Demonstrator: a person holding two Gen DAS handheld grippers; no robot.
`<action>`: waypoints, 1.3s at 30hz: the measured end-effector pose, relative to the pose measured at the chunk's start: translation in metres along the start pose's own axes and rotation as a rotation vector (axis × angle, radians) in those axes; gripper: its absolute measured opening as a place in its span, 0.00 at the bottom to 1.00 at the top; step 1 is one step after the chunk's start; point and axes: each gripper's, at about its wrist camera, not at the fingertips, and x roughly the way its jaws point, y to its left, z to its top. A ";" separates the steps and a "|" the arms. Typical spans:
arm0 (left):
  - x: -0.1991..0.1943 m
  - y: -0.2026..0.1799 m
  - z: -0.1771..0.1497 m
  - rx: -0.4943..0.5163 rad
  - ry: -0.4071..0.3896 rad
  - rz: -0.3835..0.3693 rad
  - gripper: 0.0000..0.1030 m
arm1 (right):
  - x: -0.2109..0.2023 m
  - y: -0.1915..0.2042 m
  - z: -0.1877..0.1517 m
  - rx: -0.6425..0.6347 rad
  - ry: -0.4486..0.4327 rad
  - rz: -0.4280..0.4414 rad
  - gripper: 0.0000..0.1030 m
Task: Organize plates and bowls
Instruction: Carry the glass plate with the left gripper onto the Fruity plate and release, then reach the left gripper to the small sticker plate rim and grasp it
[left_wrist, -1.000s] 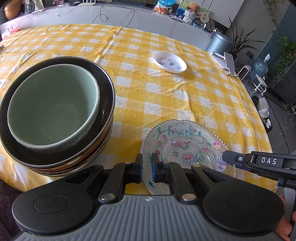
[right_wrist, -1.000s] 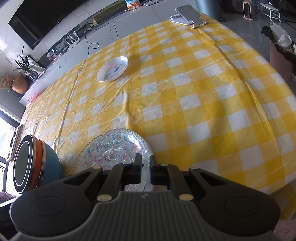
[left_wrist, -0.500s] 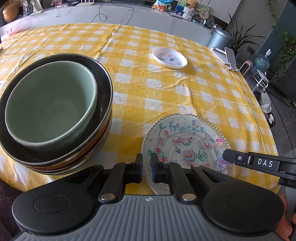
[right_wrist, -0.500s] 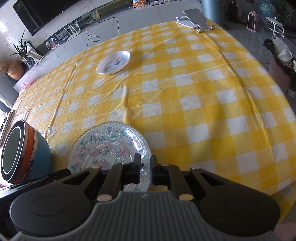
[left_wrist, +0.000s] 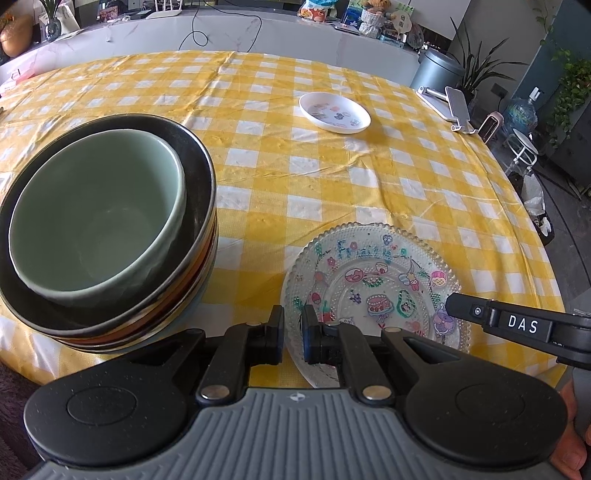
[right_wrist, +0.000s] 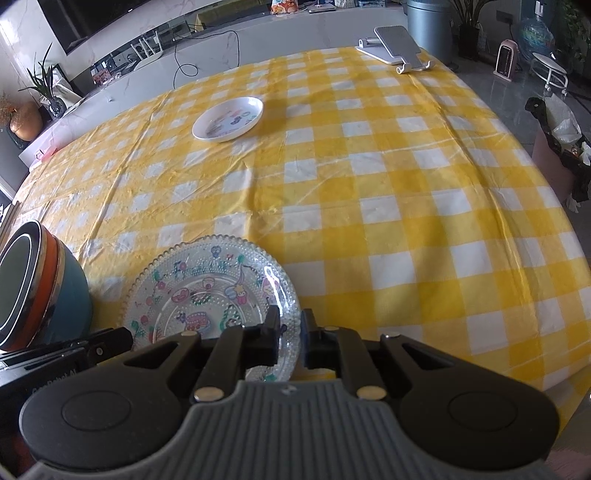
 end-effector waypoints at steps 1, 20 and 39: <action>0.000 0.000 0.000 -0.002 -0.001 -0.002 0.10 | 0.000 0.000 0.000 0.002 0.000 0.001 0.10; -0.015 -0.015 0.030 -0.003 -0.049 -0.086 0.39 | -0.015 -0.011 0.016 0.102 -0.124 0.068 0.42; 0.020 -0.021 0.150 0.072 0.046 -0.079 0.39 | 0.026 -0.017 0.106 0.201 -0.170 0.158 0.32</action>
